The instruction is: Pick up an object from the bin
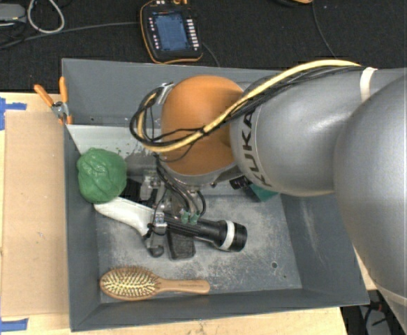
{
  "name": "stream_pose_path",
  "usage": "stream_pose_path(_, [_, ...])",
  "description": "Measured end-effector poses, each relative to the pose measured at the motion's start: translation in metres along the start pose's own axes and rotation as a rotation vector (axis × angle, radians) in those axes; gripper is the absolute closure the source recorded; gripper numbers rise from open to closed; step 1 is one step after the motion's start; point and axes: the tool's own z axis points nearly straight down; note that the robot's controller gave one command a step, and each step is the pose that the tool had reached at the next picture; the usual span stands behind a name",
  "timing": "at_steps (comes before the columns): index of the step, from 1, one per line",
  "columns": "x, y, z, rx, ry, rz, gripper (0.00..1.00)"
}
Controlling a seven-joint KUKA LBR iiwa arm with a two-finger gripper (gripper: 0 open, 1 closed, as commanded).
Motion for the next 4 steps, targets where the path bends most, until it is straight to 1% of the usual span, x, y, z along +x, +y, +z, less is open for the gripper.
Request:
stream_pose_path(1, [0.0, 0.0, 0.0, 0.0, 0.0, 0.0, 0.0])
stream_pose_path(2, [0.037, -0.002, -0.069, -0.003, -0.005, -0.017, 0.0])
stream_pose_path(3, [0.03, -0.014, -0.063, 0.003, 0.007, -0.032, 0.0])
stream_pose_path(4, [0.035, 0.001, -0.152, 0.0, 0.001, -0.017, 0.0])
